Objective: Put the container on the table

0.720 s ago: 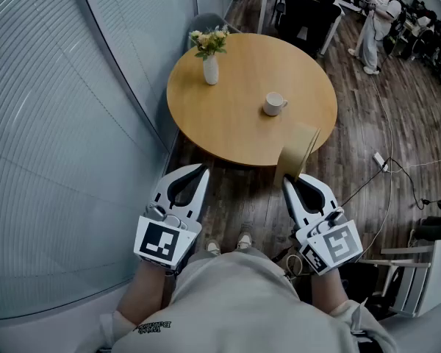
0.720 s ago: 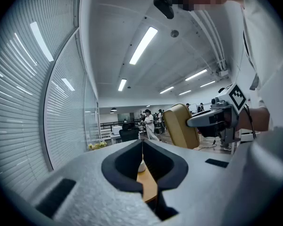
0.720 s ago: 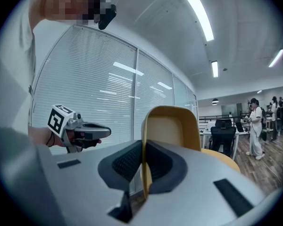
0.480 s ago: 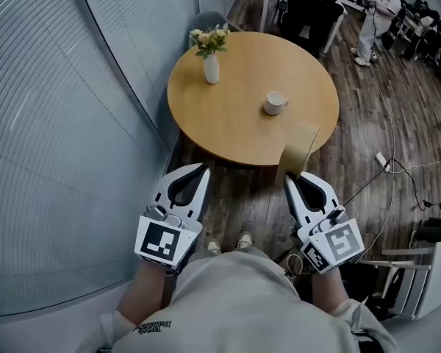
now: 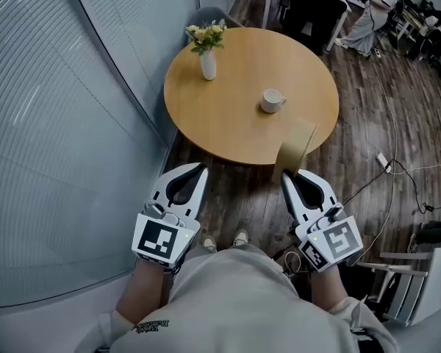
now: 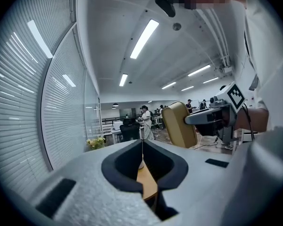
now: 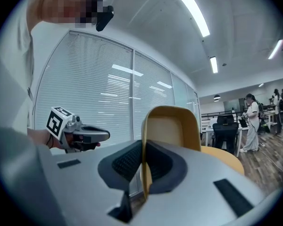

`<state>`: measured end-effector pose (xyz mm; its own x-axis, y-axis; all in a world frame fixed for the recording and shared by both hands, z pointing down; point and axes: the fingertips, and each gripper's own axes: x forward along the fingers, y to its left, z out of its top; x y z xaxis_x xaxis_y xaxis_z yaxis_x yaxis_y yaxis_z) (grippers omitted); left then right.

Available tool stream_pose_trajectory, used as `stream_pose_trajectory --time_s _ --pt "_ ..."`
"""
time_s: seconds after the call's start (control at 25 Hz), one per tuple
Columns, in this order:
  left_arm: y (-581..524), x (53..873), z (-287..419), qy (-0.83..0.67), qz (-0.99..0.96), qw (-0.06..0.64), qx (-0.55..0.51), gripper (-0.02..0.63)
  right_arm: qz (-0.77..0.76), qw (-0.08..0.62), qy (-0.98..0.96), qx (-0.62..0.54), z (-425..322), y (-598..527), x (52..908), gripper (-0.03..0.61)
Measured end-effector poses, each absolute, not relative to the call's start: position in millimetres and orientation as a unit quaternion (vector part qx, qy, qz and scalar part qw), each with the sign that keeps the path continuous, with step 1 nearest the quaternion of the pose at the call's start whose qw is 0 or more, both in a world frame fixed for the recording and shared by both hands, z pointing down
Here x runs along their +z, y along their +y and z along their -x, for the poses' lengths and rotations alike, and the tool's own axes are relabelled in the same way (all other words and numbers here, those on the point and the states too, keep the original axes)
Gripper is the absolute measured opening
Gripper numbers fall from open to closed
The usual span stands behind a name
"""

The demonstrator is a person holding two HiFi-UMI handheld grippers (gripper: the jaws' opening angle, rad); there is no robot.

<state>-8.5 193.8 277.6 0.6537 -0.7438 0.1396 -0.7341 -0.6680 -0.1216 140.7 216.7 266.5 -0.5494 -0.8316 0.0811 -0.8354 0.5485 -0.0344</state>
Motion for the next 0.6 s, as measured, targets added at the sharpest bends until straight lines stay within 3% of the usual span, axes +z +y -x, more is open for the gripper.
stream_pose_trajectory --time_s 0.2,0.6 --pt "182.9 287.9 0.7 0.419 0.901 0.051 -0.104 0.021 -0.465 0.033 -0.884 0.037 -151.9 205.4 274.9 0.038" --pt "172.9 302.1 -25.2 0.436 0.893 0.025 -0.108 0.021 -0.444 0.039 -0.893 0.054 -174.9 191.0 296.0 0.038"
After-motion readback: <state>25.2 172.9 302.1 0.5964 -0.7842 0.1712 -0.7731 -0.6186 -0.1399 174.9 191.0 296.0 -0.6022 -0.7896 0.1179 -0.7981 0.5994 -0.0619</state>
